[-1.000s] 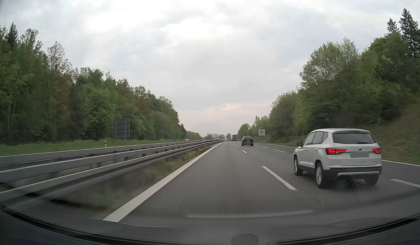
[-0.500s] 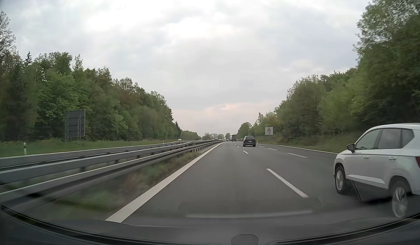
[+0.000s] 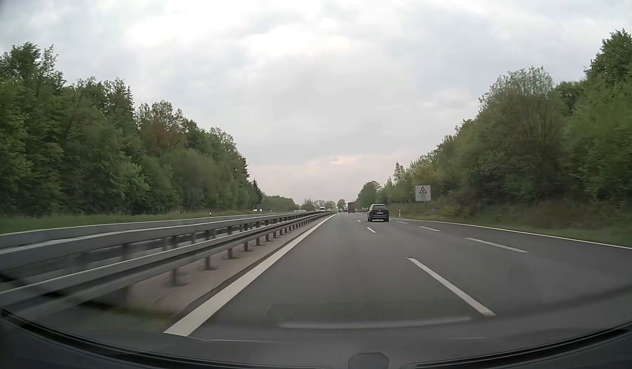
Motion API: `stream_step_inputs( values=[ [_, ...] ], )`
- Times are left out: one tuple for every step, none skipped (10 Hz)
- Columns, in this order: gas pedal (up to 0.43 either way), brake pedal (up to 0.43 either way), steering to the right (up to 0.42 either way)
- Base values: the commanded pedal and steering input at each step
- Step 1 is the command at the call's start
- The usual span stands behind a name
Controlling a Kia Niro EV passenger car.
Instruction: Follow the waypoints while adhering to traffic rules and regulations
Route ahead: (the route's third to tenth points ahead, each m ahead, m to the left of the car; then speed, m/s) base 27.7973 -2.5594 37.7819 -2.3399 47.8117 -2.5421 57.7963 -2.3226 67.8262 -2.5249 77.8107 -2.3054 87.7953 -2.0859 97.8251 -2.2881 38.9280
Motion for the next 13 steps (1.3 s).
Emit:
stream_step_inputs(
  values=[
    [0.843, 0.000, 0.000],
    [0.843, 0.000, 0.000],
    [0.843, 0.000, 0.000],
    [0.843, 0.000, 0.000],
    [0.843, 0.000, 0.000],
    [0.843, 0.000, 0.000],
    [0.843, 0.000, 0.000],
    [0.843, 0.000, 0.000],
    [0.843, 0.000, 0.000],
    [0.843, 0.000, 0.000],
    [0.831, 0.000, 0.000],
    [0.831, 0.000, 0.000],
    [0.831, 0.000, 0.000]
  ],
)
